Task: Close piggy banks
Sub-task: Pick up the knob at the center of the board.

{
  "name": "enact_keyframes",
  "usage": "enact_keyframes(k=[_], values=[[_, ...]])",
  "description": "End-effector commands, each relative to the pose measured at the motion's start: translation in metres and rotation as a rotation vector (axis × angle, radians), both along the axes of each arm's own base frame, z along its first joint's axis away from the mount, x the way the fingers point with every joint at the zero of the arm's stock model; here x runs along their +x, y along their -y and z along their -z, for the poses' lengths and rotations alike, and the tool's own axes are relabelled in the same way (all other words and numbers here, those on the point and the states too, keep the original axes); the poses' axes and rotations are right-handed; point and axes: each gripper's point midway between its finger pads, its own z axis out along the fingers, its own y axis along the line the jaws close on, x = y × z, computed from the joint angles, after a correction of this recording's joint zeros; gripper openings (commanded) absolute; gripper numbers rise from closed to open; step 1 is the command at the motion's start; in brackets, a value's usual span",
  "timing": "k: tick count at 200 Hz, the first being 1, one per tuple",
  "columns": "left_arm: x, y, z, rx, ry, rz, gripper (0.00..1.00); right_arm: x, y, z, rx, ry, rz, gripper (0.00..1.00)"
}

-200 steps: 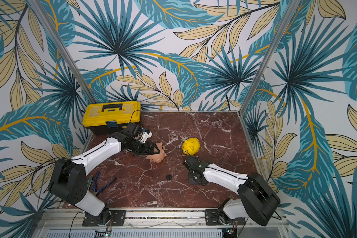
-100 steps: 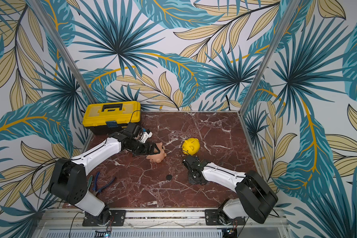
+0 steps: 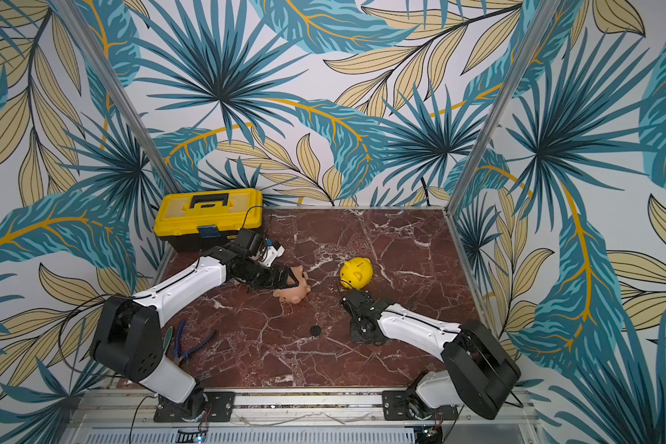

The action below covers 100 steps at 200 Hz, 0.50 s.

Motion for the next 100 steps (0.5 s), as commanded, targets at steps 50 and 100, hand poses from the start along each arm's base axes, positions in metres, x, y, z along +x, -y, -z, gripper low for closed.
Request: enact_keyframes(k=[50, 100], values=[[0.012, -0.019, -0.023, 0.07, 0.038, -0.105, 0.99, 0.025, -0.034, -0.092, 0.296, 0.315, -0.08, 0.0], [0.018, -0.019, -0.029, 0.035, -0.035, -0.219, 0.99, 0.035, -0.06, -0.138, 0.448, 0.452, -0.182, 0.0]])
